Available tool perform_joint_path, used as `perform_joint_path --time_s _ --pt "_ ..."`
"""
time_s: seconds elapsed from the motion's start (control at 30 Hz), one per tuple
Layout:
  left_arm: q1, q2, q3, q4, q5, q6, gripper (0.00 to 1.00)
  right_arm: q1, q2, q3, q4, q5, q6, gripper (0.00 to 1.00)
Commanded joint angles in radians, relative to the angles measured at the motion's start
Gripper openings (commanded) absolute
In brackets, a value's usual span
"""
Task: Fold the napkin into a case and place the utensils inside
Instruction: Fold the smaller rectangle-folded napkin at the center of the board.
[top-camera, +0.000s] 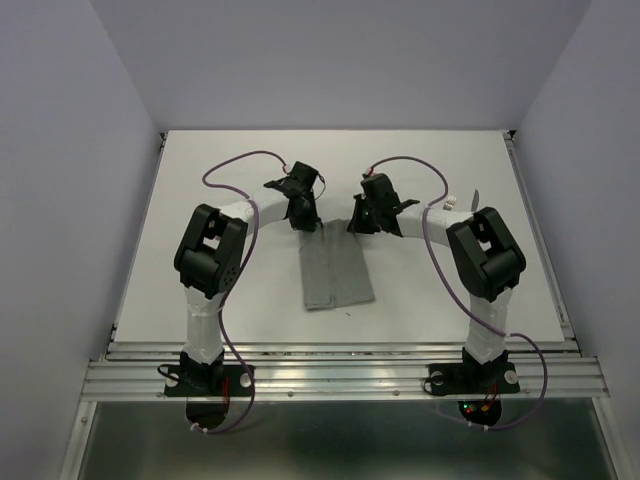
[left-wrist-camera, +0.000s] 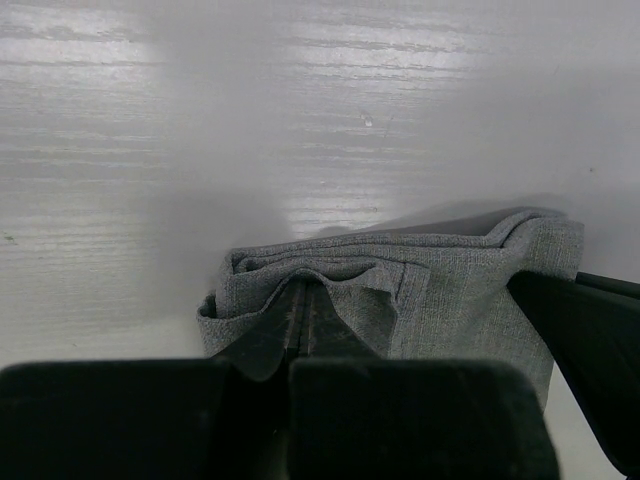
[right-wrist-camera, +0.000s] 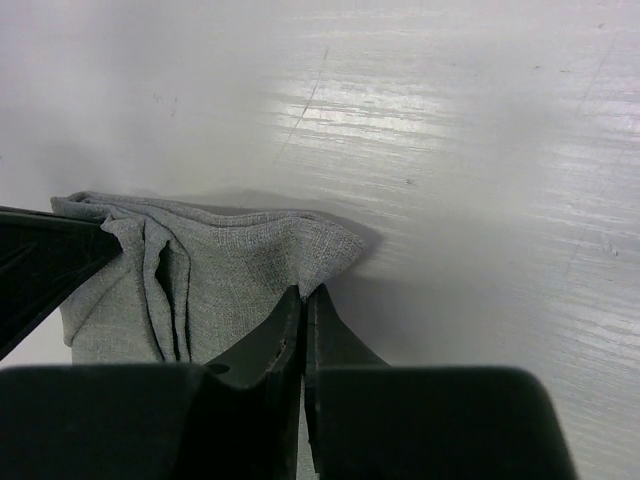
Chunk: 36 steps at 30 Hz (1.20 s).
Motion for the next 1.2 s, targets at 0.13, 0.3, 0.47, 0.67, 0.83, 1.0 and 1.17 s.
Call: perform_joint_path --time_s 0.13,0.3,0.47,0.67,0.83,1.0,1.17 --pt "0.009 -0.004 -0.049 -0.006 -0.013 -0.013 0.00 0.026 -0.071 0.026 0.008 0.034 -0.018 0.01" --pt "0.012 0.000 -0.047 0.000 -0.005 -0.016 0.00 0.044 -0.104 0.022 0.005 0.040 -0.010 0.01" --pt "0.012 0.003 -0.055 0.010 0.007 -0.016 0.00 0.084 -0.127 0.036 0.006 0.033 -0.002 0.01" --pt "0.014 0.005 -0.055 0.012 0.015 -0.017 0.00 0.130 -0.118 0.055 0.008 0.045 0.030 0.01" --pt "0.016 0.000 -0.066 0.017 0.019 -0.025 0.00 0.150 -0.085 0.079 0.005 0.040 0.053 0.01" --pt "0.017 -0.007 -0.081 0.020 0.025 -0.030 0.00 0.170 -0.041 0.111 0.006 0.029 0.071 0.01" --pt "0.016 -0.006 -0.098 0.033 0.042 -0.037 0.00 0.170 0.010 0.128 0.017 0.023 0.093 0.01"
